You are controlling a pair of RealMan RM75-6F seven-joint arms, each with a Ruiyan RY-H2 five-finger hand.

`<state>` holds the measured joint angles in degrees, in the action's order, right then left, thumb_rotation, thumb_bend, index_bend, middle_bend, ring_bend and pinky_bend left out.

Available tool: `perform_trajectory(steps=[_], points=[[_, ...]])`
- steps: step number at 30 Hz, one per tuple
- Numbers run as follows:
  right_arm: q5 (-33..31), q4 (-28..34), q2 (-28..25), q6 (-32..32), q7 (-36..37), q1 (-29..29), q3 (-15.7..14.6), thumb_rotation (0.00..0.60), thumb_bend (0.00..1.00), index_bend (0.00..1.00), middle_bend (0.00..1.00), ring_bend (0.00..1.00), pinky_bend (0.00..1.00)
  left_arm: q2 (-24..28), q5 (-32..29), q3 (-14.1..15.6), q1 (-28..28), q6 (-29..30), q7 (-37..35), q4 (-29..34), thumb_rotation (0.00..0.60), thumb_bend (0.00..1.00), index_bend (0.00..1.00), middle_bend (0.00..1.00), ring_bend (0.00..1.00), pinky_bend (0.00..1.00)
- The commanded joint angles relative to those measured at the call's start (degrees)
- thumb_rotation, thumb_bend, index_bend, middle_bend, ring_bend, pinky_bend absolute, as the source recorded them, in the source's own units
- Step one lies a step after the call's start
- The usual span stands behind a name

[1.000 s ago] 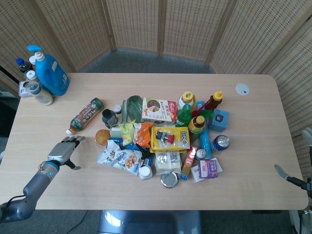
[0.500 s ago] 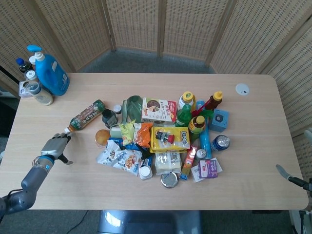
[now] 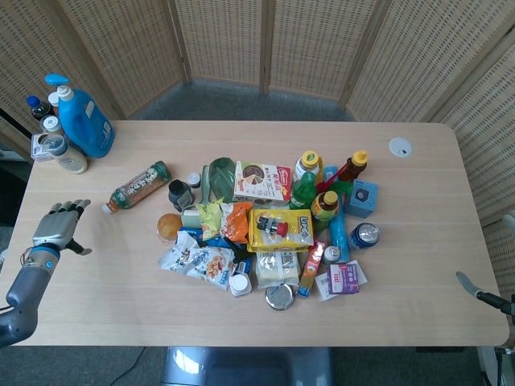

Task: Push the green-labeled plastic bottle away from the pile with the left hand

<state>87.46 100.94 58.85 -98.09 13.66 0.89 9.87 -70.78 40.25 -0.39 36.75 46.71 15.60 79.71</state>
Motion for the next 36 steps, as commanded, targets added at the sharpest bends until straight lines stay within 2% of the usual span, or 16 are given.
perform_trajectory(steps=[1,7,15,21,36], points=[[0.1,0.1,0.0,-0.1,-0.1,0.0,-0.1,0.600,0.00,0.00,0.00,0.00,0.00,-2.1,2.5,-1.9,-1.8,6.3,-0.7,-0.1,0.600,0.04,0.00,0.00,0.00,0.00],[0.1,-0.1,0.0,0.1,0.0,0.0,-0.1,0.600,0.00,0.00,0.00,0.00,0.00,-6.2,-1.8,-5.5,-1.3,12.1,4.5,-3.0,0.600,0.04,0.00,0.00,0.00,0.00],[0.3,-0.1,0.3,0.5,-0.7,-0.3,-0.2,0.600,0.00,0.00,0.00,0.00,0.00,-11.3,-12.3,-10.1,2.7,14.6,15.8,-6.2,0.600,0.04,0.00,0.00,0.00,0.00],[0.1,-0.3,0.4,0.8,-0.5,-0.4,-0.2,0.600,0.00,0.00,0.00,0.00,0.00,-15.7,-16.5,-12.9,5.0,16.1,20.4,-10.8,0.600,0.04,0.00,0.00,0.00,0.00],[-1.4,-1.1,0.7,2.1,-0.1,-0.9,0.1,0.600,0.00,0.00,0.00,0.00,0.00,-29.2,-21.7,-17.0,9.5,11.1,28.2,-29.1,0.600,0.04,0.00,0.00,0.00,0.00]])
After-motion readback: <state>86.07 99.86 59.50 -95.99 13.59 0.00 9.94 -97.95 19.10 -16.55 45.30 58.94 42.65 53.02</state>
